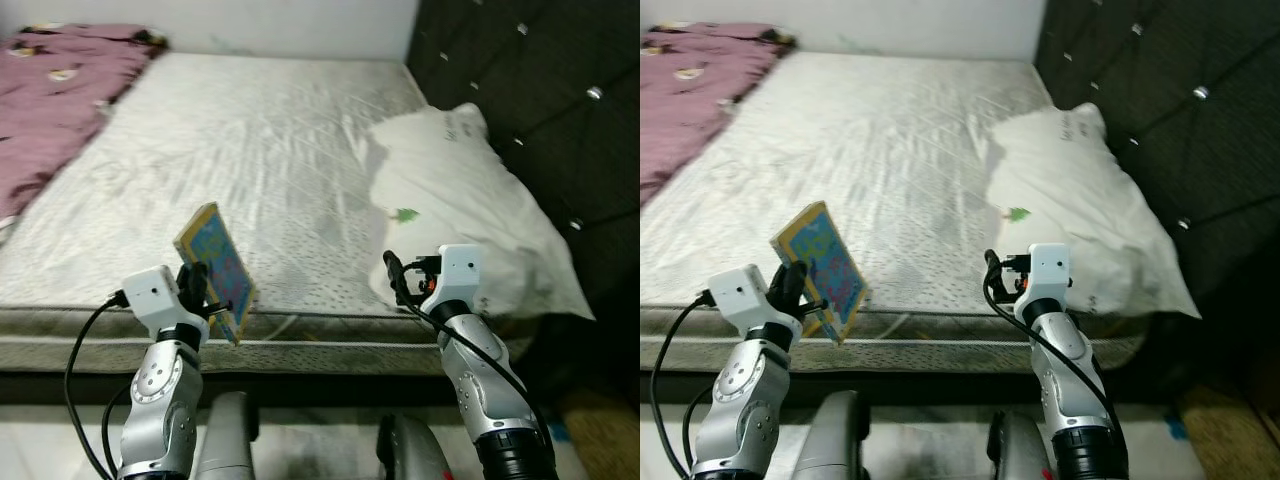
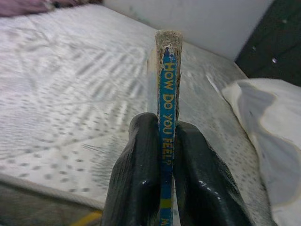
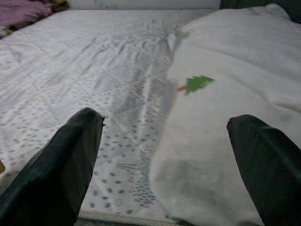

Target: Clean up the room

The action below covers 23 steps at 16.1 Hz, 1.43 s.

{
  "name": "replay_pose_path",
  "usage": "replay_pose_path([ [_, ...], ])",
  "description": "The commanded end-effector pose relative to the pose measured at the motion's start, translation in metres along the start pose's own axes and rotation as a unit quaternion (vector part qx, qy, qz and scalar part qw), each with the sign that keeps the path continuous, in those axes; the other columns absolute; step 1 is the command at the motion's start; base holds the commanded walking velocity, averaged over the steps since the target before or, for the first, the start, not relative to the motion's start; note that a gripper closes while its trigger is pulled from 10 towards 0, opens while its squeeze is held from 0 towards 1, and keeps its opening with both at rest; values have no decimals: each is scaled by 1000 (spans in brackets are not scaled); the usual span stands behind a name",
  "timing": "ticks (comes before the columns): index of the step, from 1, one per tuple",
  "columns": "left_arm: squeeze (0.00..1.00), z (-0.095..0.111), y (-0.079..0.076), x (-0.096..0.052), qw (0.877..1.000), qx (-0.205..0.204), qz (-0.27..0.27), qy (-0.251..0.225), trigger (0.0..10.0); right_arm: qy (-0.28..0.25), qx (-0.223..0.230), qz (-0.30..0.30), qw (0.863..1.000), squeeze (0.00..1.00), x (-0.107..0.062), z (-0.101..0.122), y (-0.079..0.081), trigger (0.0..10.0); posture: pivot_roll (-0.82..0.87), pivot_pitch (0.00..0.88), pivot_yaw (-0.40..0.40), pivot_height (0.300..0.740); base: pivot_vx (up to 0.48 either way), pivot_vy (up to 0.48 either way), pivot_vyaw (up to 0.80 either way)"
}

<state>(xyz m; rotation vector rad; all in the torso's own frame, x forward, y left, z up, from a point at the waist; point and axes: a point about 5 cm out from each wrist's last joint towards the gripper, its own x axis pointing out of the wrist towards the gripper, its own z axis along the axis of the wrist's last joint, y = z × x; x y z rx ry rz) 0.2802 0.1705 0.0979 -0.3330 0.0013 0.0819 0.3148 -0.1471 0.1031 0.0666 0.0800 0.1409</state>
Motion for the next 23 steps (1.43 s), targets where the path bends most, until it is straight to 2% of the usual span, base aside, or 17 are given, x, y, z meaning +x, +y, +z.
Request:
replay_pose_path([
  [1,0,10,-4,3,1000,2,-9,-23,10000,-6,0,2,1000,0,1,2,0,10000,13,72,-26,582,0,0,0],
  [6,0,12,-5,5,1000,4,-14,-28,10000,-5,-6,3,1000,0,1,1,-1,10000,13,71,-26,582,0,0,0],
  [11,0,13,-6,5,999,6,-26,-33,10000,-5,-8,4,1000,0,0,0,-1,10000,11,63,-26,537,0,0,0],
  [23,0,16,-8,6,998,4,-39,-40,10000,-3,-19,4,1000,0,1,-1,-2,10000,11,64,-28,537,376,0,0],
])
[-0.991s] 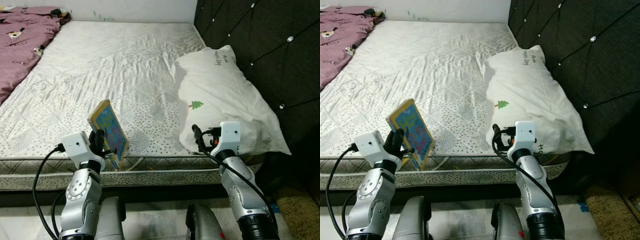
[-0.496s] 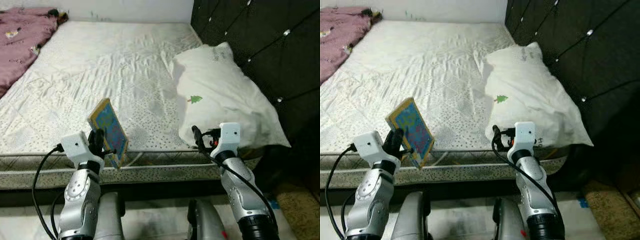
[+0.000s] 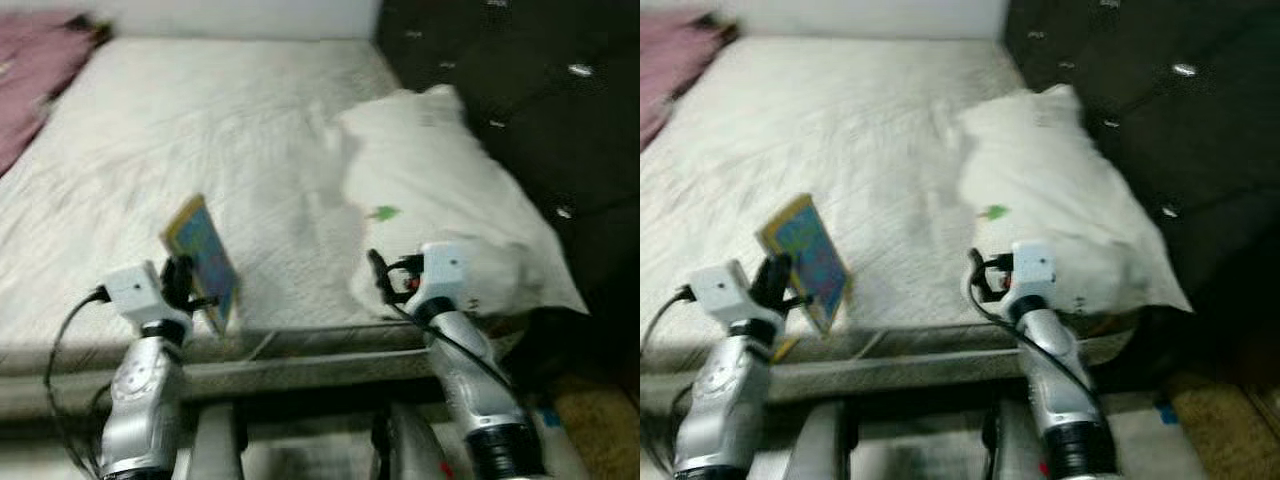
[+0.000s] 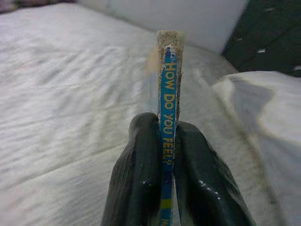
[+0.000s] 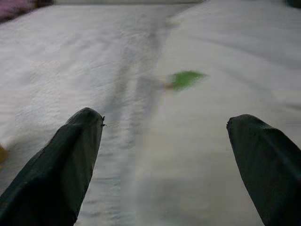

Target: Clean up the room

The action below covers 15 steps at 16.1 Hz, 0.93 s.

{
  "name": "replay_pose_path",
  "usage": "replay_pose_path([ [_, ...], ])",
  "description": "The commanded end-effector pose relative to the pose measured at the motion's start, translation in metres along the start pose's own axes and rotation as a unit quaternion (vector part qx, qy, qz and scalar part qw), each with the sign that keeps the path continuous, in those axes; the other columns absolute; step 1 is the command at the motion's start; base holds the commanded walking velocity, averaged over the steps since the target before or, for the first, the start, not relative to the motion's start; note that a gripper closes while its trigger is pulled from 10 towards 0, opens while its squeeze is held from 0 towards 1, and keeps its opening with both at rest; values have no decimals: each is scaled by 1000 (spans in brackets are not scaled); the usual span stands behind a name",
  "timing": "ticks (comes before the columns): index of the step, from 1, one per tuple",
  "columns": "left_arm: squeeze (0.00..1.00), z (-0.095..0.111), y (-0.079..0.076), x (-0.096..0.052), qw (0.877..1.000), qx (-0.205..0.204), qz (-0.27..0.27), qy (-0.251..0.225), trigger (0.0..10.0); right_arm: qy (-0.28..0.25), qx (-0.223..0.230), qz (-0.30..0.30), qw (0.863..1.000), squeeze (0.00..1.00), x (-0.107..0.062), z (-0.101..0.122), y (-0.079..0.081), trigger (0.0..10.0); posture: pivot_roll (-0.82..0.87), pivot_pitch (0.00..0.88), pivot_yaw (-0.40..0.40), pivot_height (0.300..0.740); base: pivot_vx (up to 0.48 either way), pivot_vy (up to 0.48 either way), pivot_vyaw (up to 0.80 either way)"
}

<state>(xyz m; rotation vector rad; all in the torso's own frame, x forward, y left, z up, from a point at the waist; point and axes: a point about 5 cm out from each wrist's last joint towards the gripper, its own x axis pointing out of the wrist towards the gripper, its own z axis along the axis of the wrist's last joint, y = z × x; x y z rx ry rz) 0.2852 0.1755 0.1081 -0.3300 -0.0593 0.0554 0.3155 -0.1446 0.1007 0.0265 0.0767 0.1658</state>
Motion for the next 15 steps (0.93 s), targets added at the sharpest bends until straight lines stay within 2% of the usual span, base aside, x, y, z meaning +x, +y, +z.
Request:
replay_pose_path([
  [1,0,5,-9,2,1000,4,-22,-12,10000,-4,1,-9,1000,0,0,1,-4,10000,11,64,-28,537,349,0,0],
  [4,0,5,-13,1,999,-12,-30,-17,10000,-11,1,-21,1000,0,-1,3,-7,10000,10,65,-28,537,85,0,0],
  [10,0,0,-13,1,1000,-12,-12,-5,10000,-5,3,-16,1000,0,-2,-2,-6,10000,13,69,-28,537,0,0,0],
  [12,0,2,-15,4,999,-18,-29,-19,10000,-4,6,-11,1000,0,-2,-2,-4,10000,11,72,-30,533,0,0,0],
  [15,0,9,-37,22,990,-112,-72,-40,10000,-7,5,-8,1000,0,-3,0,-3,10000,-29,77,-36,508,0,0,0],
])
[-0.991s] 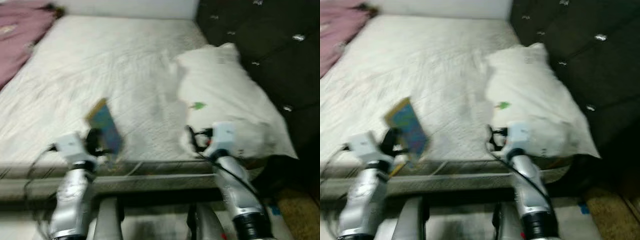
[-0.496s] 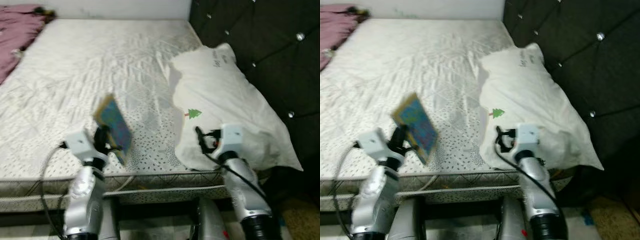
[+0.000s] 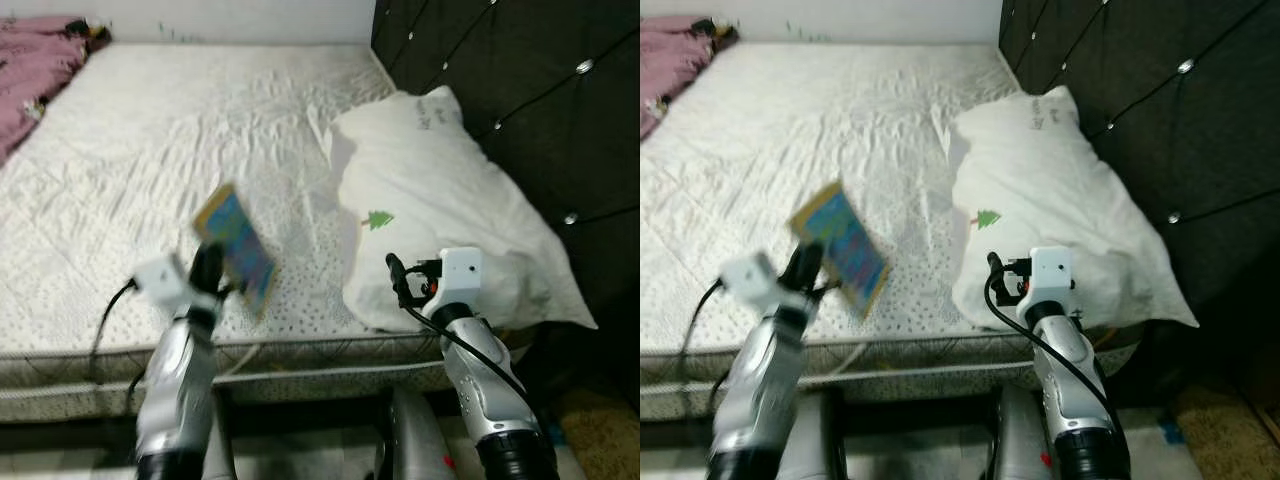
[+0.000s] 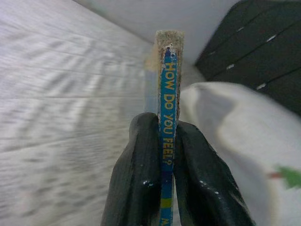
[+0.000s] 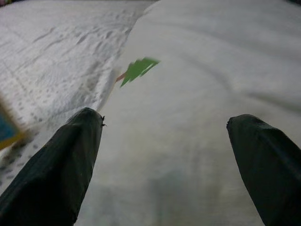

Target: Clean up the room

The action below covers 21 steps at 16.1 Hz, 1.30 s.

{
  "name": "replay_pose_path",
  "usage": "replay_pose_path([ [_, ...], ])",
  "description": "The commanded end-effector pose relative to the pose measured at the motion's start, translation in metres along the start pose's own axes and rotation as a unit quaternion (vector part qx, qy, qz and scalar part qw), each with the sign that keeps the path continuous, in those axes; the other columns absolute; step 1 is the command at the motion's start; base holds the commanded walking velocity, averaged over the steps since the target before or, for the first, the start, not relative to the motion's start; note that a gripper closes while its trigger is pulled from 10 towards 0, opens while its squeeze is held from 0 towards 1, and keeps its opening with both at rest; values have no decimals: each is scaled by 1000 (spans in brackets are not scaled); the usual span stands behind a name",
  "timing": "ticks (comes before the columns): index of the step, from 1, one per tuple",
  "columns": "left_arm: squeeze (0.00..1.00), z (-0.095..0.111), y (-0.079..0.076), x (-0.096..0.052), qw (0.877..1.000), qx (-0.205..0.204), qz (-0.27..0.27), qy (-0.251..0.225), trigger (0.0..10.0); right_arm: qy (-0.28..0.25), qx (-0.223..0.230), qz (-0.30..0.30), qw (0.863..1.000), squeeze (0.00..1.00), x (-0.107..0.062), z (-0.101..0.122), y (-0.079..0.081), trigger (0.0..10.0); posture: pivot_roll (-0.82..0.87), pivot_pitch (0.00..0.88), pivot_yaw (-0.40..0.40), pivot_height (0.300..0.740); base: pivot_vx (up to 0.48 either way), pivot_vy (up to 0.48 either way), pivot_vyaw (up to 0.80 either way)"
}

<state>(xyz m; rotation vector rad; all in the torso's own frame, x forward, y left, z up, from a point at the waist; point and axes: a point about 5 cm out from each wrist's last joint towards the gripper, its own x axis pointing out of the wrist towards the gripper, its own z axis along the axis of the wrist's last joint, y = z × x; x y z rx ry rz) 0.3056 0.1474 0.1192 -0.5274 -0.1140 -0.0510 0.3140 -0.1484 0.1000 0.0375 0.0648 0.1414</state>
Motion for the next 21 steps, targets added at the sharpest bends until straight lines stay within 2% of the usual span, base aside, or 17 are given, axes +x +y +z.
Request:
replay_pose_path([
  [1,0,14,-18,10,996,-43,-51,-50,10000,-1,-5,3,1000,0,-3,2,-2,10000,-43,78,-40,508,0,0,0],
  [2,0,21,-30,24,990,-93,-73,-74,10000,1,-15,-5,1000,0,-6,2,-9,10000,-61,79,-42,508,0,0,0],
  [3,0,21,-31,30,988,-109,-74,-84,10000,0,-17,-7,1000,0,-7,3,-11,10000,-83,81,-42,508,0,0,0],
  [5,0,6,-27,41,983,-157,-65,-71,10000,-6,-27,-9,1000,0,-10,10,-17,10000,-137,88,-43,508,0,0,0],
  [6,0,-8,-23,44,976,-207,-36,-52,10000,-10,-39,-11,999,0,-14,14,-23,10000,-163,92,-40,508,0,0,0],
  [7,0,-13,-20,44,974,-222,-16,-44,10000,-10,-44,-13,999,0,-15,15,-26,10000,-171,94,-39,508,0,0,0],
  [9,0,-24,-24,43,970,-240,6,-40,10000,-7,-53,-25,998,0,-20,16,-37,10000,-183,98,-41,508,0,0,0],
  [11,0,-32,-27,38,967,-249,24,-37,10000,-5,-54,-28,998,0,-21,16,-40,10000,-180,96,-41,508,0,0,0],
  [14,0,-64,-8,22,967,-243,83,4,10000,-11,-57,-7,998,0,-16,22,-28,10000,-199,86,-38,508,0,0,0],
  [15,0,-70,-4,21,963,-249,100,17,10000,-14,-57,-2,998,0,-17,25,-26,10000,-206,81,-37,508,0,0,0],
  [16,0,-74,-2,21,958,-262,115,32,10000,-16,-58,0,998,0,-18,28,-26,10000,-213,78,-36,508,0,0,0],
  [19,0,-81,-4,21,953,-269,122,59,10000,-16,-59,-1,998,0,-19,28,-28,10000,-224,72,-32,508,0,0,0],
  [20,1000,-87,-3,19,954,-255,132,87,10000,-17,-59,-1,998,0,-19,29,-29,10000,-229,68,-26,508,0,0,0],
  [21,1000,-89,-3,19,953,-253,135,95,10000,-17,-59,-1,998,0,-19,29,-28,10000,-229,68,-26,508,0,0,0],
])
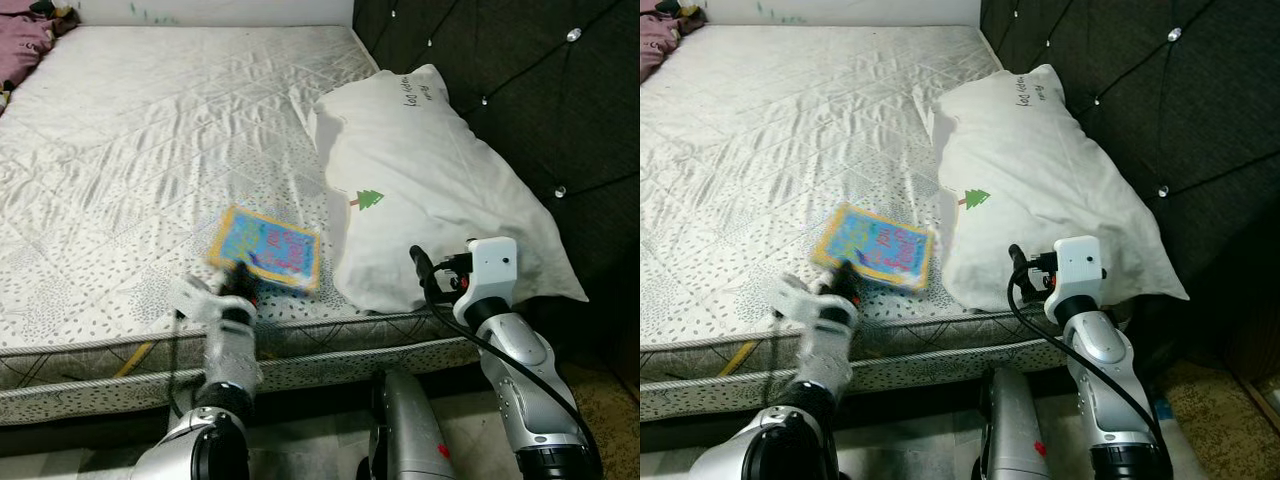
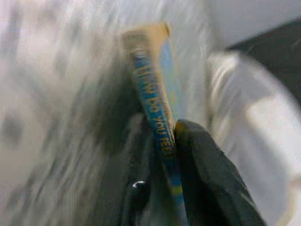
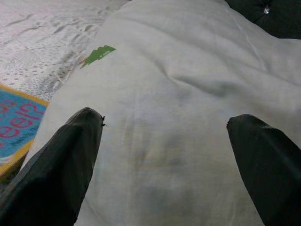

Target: Clean up the room

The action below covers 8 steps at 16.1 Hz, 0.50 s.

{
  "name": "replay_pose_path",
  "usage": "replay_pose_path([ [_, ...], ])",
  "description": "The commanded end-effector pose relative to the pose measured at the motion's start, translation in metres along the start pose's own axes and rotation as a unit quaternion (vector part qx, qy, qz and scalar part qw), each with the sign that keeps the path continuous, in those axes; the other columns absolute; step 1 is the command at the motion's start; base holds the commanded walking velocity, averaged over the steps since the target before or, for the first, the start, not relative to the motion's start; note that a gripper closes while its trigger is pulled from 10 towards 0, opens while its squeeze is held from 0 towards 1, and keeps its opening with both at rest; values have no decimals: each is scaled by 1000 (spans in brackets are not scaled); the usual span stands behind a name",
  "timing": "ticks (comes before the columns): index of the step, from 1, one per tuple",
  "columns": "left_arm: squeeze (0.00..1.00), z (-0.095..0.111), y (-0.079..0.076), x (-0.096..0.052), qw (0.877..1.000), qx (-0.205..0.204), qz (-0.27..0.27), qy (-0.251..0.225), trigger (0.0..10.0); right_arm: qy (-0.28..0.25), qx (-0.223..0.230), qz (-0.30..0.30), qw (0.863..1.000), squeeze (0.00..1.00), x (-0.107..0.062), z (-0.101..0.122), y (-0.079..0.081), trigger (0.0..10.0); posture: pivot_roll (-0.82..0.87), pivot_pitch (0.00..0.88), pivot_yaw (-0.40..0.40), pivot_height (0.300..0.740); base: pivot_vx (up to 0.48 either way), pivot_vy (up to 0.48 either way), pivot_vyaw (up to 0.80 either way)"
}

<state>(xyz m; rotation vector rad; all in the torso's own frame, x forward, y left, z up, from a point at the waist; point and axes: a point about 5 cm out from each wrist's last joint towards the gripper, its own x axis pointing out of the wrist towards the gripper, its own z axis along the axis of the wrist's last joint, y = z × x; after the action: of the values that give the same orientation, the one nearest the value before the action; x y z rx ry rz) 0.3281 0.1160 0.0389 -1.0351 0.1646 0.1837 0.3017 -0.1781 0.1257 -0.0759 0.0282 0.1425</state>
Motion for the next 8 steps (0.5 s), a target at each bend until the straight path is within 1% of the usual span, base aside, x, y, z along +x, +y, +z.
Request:
replay_pose_path([
  [1,1000,-14,-16,2,999,5,-10,33,10000,-3,0,0,1000,0,-2,4,0,10000,-231,62,-21,508,0,0,0],
  [3,1000,-26,-18,1,995,38,-8,88,10000,-3,2,3,1000,0,-2,4,2,10000,-227,62,-20,508,0,0,0],
  [4,1000,-30,-20,1,993,52,-11,107,10000,-3,3,4,1000,0,-1,4,3,10000,-223,62,-18,508,0,0,0],
  [6,1000,-29,-22,2,993,45,-20,106,10000,-4,4,5,1000,0,0,5,4,10000,-216,60,-16,508,0,0,0],
  [7,1000,-30,-18,1,989,73,-7,127,10000,-5,5,5,1000,0,1,5,6,10000,-211,61,-13,508,0,0,0],
  [8,1000,-28,-17,2,990,71,-9,124,10000,-5,6,6,1000,0,1,4,7,10000,-203,62,-11,508,0,0,0],
])
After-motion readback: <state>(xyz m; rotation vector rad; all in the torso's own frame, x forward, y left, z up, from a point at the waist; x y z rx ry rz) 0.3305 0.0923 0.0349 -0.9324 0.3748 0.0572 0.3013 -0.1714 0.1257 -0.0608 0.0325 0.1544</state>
